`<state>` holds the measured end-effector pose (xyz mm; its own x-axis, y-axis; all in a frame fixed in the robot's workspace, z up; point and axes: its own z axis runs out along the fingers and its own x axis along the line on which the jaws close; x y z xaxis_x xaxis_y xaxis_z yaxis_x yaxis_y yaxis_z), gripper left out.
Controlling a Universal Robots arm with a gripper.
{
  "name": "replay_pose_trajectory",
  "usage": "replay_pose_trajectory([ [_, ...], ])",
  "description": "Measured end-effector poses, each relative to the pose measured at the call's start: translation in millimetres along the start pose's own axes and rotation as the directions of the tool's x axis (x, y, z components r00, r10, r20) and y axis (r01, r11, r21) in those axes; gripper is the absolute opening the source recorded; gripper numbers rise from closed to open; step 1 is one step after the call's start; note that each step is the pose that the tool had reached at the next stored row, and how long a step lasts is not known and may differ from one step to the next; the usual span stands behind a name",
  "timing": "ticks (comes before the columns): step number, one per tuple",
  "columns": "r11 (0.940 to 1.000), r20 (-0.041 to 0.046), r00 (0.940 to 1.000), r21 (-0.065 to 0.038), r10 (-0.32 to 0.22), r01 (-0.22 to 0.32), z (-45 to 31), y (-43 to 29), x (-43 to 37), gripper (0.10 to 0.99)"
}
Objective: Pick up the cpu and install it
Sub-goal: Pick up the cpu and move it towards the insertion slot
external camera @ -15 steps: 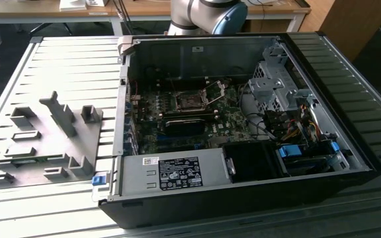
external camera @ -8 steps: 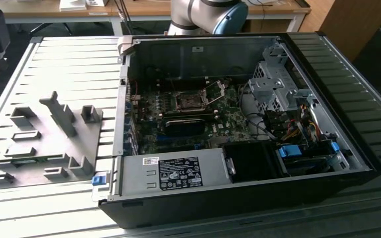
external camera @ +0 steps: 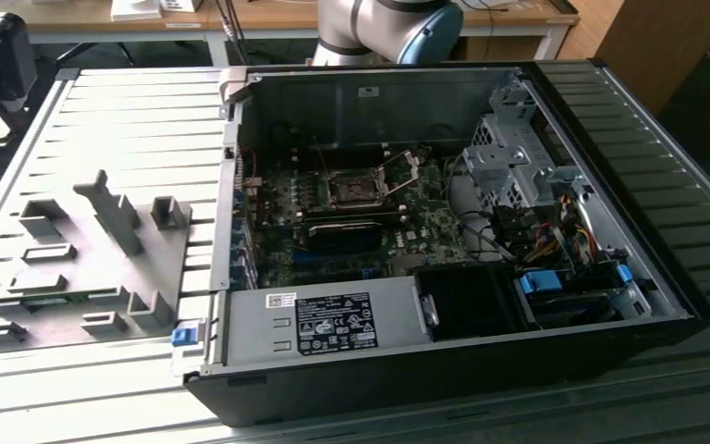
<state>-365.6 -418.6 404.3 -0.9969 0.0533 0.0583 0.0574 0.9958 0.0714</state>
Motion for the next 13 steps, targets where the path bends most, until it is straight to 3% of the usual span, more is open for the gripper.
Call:
replay_pose_trajectory([
  [13,1.0000,-0.0001,1.0000,0.000,0.000,0.000,-1.3,1.5,-23.2,0.537],
])
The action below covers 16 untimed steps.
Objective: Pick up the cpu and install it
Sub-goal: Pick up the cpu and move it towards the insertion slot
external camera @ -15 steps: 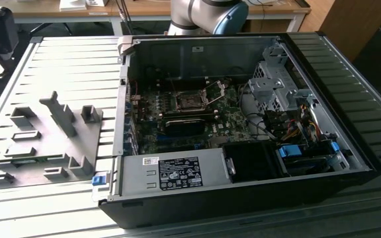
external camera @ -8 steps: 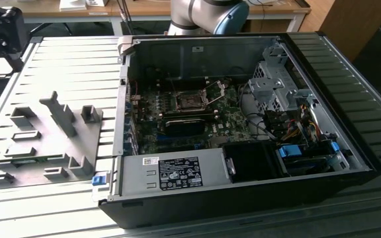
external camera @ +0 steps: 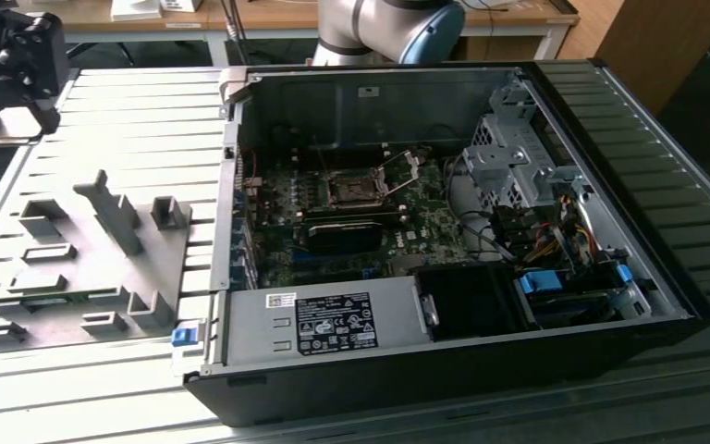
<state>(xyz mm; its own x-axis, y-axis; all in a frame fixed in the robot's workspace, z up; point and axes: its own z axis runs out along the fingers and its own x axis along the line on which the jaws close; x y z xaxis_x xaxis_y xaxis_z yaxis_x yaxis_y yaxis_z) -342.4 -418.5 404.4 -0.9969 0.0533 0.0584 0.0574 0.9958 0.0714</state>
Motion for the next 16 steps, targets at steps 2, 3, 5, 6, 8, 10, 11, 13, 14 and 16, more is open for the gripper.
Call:
replay_pose_trajectory([
  [2,1.0000,0.0001,1.0000,0.000,0.000,0.000,-0.1,0.2,-4.1,0.537],
  [3,1.0000,0.0002,1.0000,0.000,0.000,0.000,-0.2,0.3,-6.2,0.537],
  [5,1.0000,0.0002,1.0000,0.000,0.000,0.000,-0.4,0.6,-10.3,0.537],
  [6,1.0000,0.0002,1.0000,0.000,0.000,0.000,-0.6,0.7,-12.2,0.537],
  [8,1.0000,0.0000,1.0000,0.000,0.000,0.000,-0.8,0.9,-15.8,0.537],
  [10,1.0000,0.0001,1.0000,0.000,0.000,0.000,-1.0,1.1,-19.6,0.537],
  [11,1.0000,0.0001,1.0000,0.000,0.000,0.000,-1.1,1.3,-21.4,0.537],
  [13,1.0000,0.0001,1.0000,0.000,0.000,0.000,-1.3,1.5,-25.1,0.537],
  [14,1.0000,0.0001,1.0000,0.000,0.000,0.000,-1.4,1.6,-26.9,0.537],
  [16,1.0000,0.0001,1.0000,0.000,0.000,0.000,-1.6,1.8,-30.7,0.537],
])
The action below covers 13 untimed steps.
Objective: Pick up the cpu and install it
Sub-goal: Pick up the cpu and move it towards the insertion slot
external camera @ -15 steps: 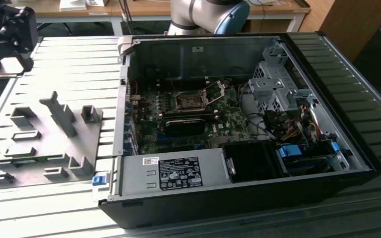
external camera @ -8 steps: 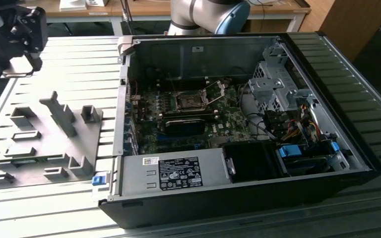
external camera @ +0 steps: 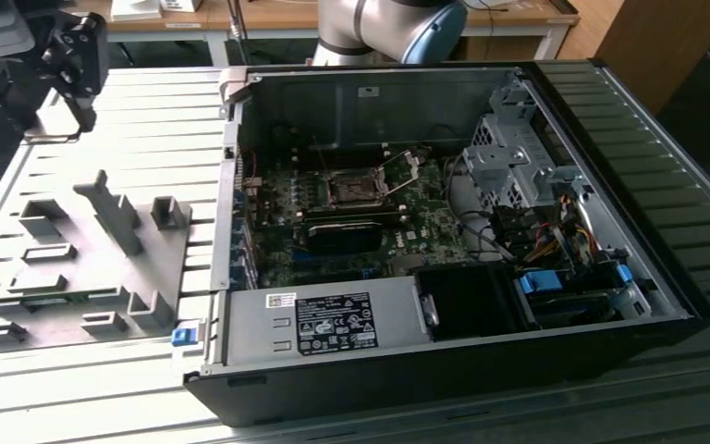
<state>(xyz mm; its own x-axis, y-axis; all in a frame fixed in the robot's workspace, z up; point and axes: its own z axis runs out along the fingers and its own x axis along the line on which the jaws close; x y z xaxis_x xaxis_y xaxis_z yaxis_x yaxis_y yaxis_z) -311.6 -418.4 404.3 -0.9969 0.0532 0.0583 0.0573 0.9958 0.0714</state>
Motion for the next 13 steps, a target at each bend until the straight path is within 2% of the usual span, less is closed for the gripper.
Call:
replay_pose_trajectory([
  [13,1.0000,0.0000,1.0000,0.000,0.000,0.000,-1.4,1.8,-26.5,0.537],
])
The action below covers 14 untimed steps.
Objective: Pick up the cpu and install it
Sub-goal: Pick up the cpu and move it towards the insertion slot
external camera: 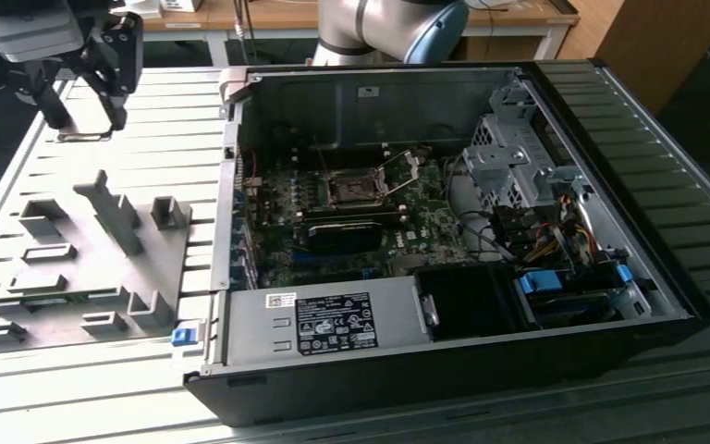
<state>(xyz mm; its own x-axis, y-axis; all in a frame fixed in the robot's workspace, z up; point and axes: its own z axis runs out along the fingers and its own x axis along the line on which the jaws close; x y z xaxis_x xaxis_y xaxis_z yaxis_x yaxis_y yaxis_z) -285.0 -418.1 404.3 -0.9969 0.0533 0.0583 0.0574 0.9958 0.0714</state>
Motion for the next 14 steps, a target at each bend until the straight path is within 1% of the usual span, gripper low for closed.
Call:
replay_pose_trajectory([
  [3,1.0000,0.0000,1.0000,0.000,0.000,0.000,-0.2,0.5,-5.1,0.537],
  [8,1.0000,0.0000,1.0000,0.000,0.000,0.000,-0.8,1.1,-16.3,0.537],
  [14,1.0000,0.0000,1.0000,0.000,0.000,0.000,-1.4,1.9,-25.9,0.537],
])
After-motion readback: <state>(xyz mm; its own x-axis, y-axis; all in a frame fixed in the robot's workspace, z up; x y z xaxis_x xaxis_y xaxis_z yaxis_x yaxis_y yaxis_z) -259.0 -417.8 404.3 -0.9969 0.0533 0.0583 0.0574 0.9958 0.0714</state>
